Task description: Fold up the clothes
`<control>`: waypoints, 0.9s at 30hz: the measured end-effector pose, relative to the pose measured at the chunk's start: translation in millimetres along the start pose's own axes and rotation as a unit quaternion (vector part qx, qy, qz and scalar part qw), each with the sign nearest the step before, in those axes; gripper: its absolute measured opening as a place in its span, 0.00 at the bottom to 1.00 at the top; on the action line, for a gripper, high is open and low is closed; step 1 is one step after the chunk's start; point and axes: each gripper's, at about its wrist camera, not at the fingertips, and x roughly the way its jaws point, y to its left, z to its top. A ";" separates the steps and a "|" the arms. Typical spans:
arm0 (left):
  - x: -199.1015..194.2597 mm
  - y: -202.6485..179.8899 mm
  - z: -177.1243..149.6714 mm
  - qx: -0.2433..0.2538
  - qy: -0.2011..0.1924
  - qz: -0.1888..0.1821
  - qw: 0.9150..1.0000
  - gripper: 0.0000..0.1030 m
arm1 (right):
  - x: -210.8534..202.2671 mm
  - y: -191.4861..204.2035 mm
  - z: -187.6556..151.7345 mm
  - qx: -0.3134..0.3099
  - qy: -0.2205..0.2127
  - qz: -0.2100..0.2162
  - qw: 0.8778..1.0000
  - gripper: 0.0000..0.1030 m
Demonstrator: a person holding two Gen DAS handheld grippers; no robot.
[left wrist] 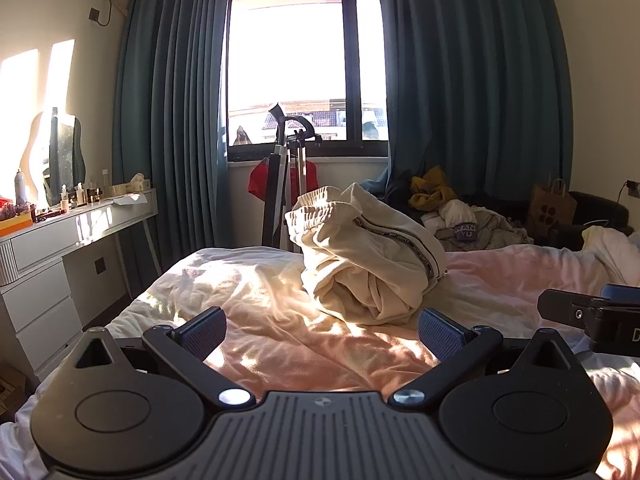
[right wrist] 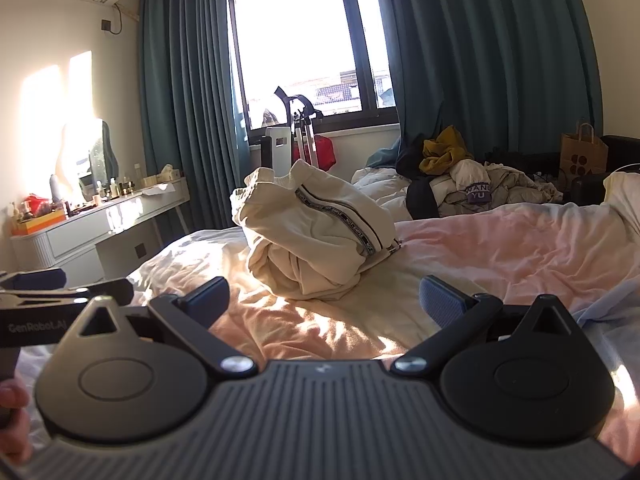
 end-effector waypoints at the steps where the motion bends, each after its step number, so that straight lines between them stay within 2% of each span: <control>1: 0.3 0.1 -0.1 0.000 0.001 0.001 1.000 1.00 | -0.4 0.1 0.6 -0.001 -0.001 0.000 1.000 1.00; 8: 2.4 0.9 -0.9 -0.001 0.007 0.004 1.000 1.00 | -2.4 1.7 0.9 -0.005 -0.010 -0.001 1.000 1.00; 27: 6.8 9.1 1.1 -0.014 0.028 0.014 0.999 1.00 | 2.8 1.0 -3.0 0.002 0.002 -0.005 1.000 1.00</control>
